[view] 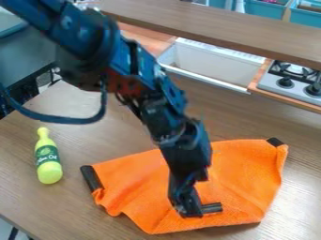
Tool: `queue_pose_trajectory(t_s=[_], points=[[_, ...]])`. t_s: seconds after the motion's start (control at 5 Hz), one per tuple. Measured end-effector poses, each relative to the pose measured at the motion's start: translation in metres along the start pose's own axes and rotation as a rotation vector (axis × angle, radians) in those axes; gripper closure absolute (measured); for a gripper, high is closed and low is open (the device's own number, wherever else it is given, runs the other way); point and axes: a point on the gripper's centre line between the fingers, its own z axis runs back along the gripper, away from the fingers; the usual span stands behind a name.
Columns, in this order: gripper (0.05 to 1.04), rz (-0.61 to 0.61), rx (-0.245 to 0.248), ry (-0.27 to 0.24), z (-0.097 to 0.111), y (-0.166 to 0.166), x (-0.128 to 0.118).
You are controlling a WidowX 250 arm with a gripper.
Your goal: Unfold the cloth from top right to bottom left
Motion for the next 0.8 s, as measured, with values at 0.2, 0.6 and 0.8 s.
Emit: queue_pose_trajectory(t_s=[0.2,0.6,0.8], points=[[0.084,-0.004,0.043,0.047,-0.007,-0.004,0.0],[0.084,0.001,0.067,0.158,-0.038,0.003,-0.004],[0.083,0.013,0.092,0.136,-0.042,0.01,0.0]])
